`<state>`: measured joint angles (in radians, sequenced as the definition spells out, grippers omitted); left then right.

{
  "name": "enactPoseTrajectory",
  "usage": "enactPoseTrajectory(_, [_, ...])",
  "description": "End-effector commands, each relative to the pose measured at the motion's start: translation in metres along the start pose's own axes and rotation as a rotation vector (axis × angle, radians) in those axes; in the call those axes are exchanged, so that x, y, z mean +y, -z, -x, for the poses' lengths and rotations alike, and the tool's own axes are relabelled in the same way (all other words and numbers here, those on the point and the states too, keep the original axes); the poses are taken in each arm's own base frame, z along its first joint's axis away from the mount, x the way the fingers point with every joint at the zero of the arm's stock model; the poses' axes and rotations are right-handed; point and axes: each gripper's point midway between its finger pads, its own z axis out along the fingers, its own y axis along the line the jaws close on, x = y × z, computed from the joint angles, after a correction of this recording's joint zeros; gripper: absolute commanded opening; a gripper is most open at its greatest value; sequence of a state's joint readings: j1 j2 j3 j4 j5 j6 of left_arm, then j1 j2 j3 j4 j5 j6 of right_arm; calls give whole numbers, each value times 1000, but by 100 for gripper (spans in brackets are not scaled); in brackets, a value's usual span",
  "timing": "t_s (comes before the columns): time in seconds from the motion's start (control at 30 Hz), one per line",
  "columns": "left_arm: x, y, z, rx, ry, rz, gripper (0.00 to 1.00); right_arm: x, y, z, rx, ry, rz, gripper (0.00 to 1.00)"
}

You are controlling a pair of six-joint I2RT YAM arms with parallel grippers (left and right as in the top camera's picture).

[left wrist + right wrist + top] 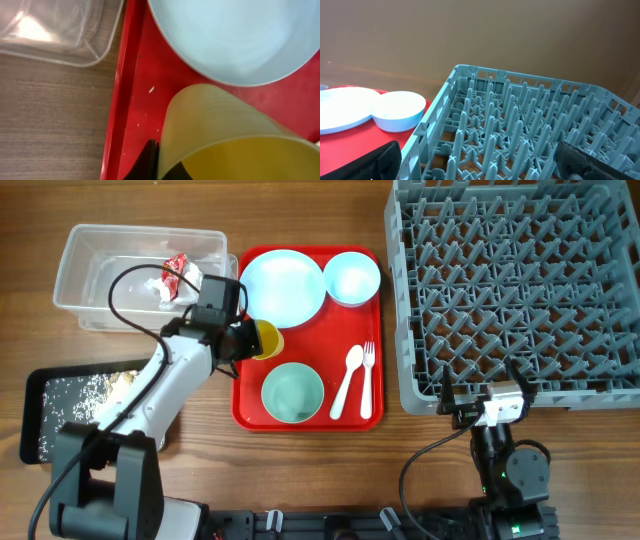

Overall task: Sort waste into correct bins and load items into the dishwasher rack
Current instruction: 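Move the left gripper to the yellow cup and grasp it, then lift the yellow cup sideways while the right gripper reaches toward it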

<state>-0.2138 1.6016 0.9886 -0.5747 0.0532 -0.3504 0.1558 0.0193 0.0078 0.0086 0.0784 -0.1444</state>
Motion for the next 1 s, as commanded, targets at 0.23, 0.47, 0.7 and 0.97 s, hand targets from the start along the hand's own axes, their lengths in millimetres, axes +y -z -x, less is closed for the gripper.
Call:
enactPoseTrajectory(0.23, [-39,139,48,-270,-44,-132,4,3,0,2,-12,11,15,100])
enactPoseTrajectory(0.47, [-47,190,15,-294,-86,-222,4,3,0,2,-12,11,15,100])
enactPoseTrajectory(0.7, [-56,207,-13,-242,-161,-310,4,3,0,2,-12,11,15,100])
enactPoseTrajectory(0.97, [-63,208,-20,-219,-218,-350,4,27,3,8,-40,4,154,100])
